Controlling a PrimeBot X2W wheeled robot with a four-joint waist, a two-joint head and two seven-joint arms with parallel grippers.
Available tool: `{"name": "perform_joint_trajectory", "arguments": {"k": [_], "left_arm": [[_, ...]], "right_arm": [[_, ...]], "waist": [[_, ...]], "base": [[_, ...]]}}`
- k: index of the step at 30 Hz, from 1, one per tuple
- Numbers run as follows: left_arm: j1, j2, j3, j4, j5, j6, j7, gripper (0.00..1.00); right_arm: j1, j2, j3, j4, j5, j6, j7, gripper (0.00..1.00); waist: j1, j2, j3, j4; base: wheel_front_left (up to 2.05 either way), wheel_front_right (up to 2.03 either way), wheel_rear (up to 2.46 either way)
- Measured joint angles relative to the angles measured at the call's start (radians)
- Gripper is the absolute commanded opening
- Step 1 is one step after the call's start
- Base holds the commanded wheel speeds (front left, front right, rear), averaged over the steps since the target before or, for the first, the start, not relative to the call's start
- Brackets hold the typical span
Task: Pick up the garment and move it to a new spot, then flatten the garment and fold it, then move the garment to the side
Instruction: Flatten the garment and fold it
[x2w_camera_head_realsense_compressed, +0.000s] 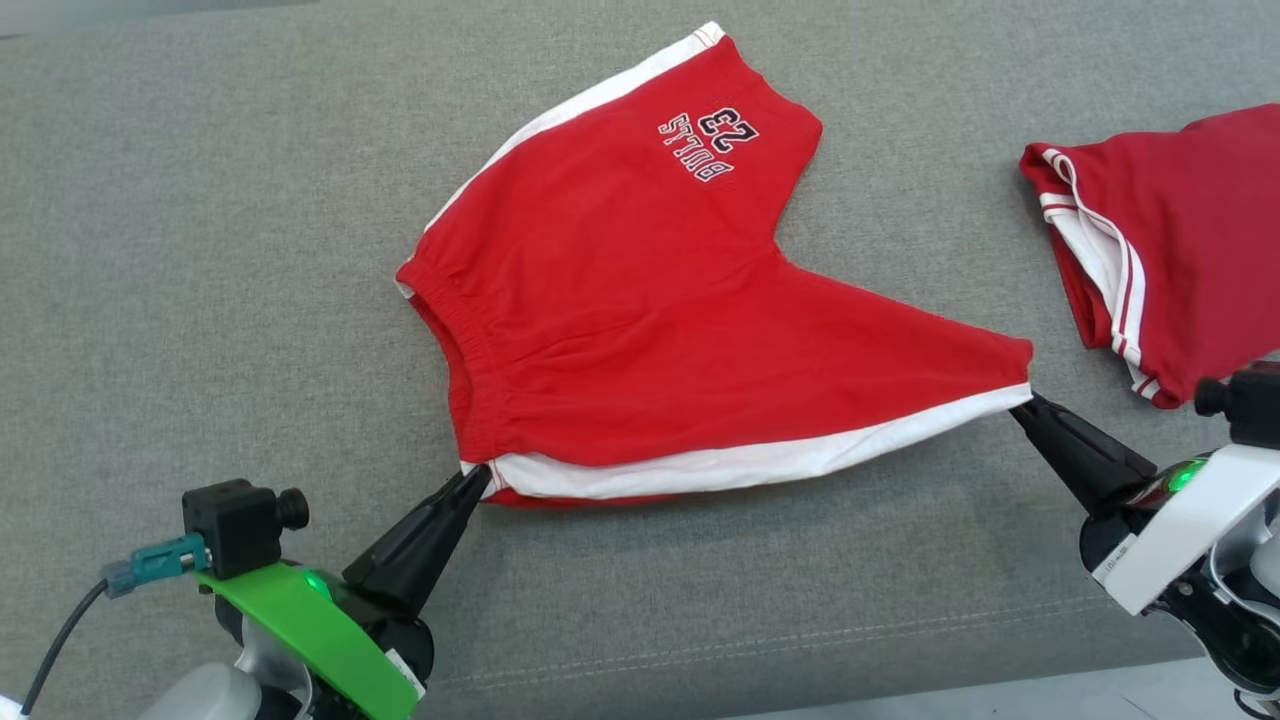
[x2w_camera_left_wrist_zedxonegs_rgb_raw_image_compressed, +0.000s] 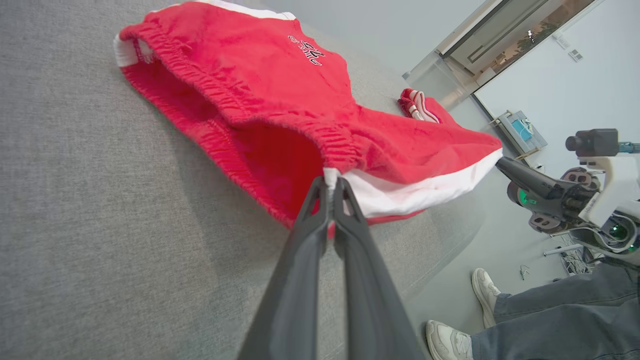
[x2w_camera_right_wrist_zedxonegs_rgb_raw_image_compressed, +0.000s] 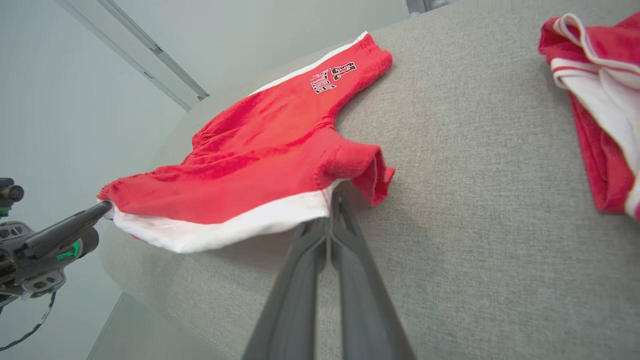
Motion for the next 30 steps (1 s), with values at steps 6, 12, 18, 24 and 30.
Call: {"name": "perform_joint_trajectory", "arguments": {"k": [6, 12, 18, 24, 30], "left_arm": [[0.049, 0.036, 0.016, -0.106, -0.038, 0.002, 0.011, 0.0], [0.104, 0.076, 0.016, -0.21, -0.059, 0.023, 0.039, 0.0], [0.157, 0.107, 0.023, -0.293, -0.098, 0.053, 0.044, 0.0], [0.157, 0.123, 0.038, -0.371, -0.157, 0.062, 0.089, 0.0], [0.075, 0.168, 0.067, -0.383, -0.192, 0.084, 0.174, 0.0]], "right_arm": [[0.061, -0.073, -0.055, -0.111, 0.056, -0.002, -0.008, 0.0], [0.147, -0.16, -0.116, -0.192, 0.102, -0.03, -0.012, 0.0], [0.196, -0.206, -0.141, -0.27, 0.122, -0.047, -0.015, 0.0], [0.168, -0.257, -0.161, -0.316, 0.126, -0.043, -0.005, 0.0], [0.016, -0.288, -0.214, -0.331, 0.156, -0.028, 0.087, 0.0]], "waist": [[0.0, 0.0, -0.026, -0.016], [0.0, 0.0, -0.038, -0.031], [0.0, 0.0, -0.019, -0.033], [0.0, 0.0, 0.022, -0.029], [0.0, 0.0, 0.088, -0.017]], "base": [[0.0, 0.0, 0.0], [0.0, 0.0, 0.0], [0.0, 0.0, 0.0], [0.0, 0.0, 0.0], [0.0, 0.0, 0.0]]}}
